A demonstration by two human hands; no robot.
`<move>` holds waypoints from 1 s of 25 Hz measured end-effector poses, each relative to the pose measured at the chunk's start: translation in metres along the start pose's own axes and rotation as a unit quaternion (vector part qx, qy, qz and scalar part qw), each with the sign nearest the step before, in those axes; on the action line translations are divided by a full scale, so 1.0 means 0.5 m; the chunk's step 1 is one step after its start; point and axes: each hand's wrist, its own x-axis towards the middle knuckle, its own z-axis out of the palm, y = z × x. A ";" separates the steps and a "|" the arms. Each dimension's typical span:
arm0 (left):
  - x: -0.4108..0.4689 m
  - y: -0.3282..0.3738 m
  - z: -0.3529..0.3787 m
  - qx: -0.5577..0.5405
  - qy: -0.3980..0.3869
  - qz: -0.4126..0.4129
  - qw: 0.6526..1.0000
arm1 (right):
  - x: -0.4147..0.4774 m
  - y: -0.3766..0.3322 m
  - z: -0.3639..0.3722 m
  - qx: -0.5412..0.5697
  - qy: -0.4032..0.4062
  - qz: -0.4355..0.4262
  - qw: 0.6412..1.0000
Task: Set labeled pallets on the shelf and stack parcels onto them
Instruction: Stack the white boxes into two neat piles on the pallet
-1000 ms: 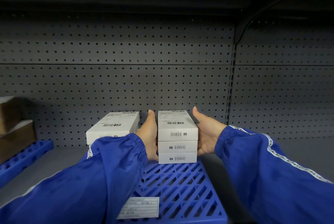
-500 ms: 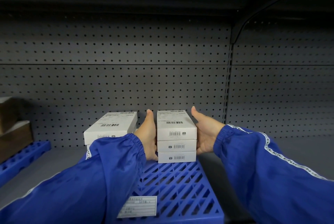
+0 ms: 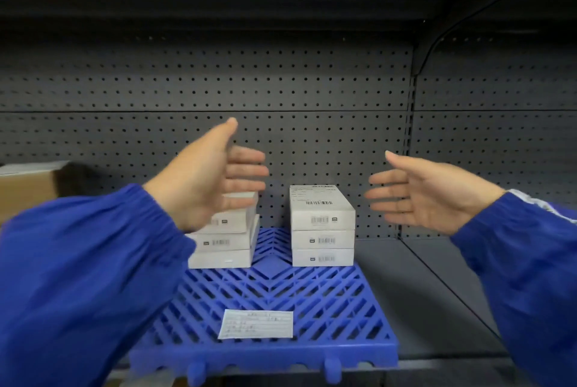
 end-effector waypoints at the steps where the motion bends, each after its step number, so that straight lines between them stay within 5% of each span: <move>1: -0.017 0.002 -0.028 -0.004 0.024 0.031 0.999 | -0.013 0.001 0.006 0.010 0.000 -0.015 1.000; 5: -0.070 -0.030 -0.122 -0.067 0.095 0.079 0.990 | -0.045 0.009 0.058 0.041 0.004 -0.056 0.998; 12: -0.066 -0.137 -0.224 -0.062 0.127 -0.020 0.990 | -0.041 0.005 0.225 0.076 -0.011 -0.020 0.997; 17: -0.021 -0.192 -0.193 -0.096 0.041 -0.122 0.987 | 0.024 0.009 0.404 0.054 -0.015 0.071 0.996; 25: 0.043 -0.223 -0.177 -0.116 -0.080 -0.113 0.984 | 0.094 0.016 0.481 -0.057 0.058 0.067 0.994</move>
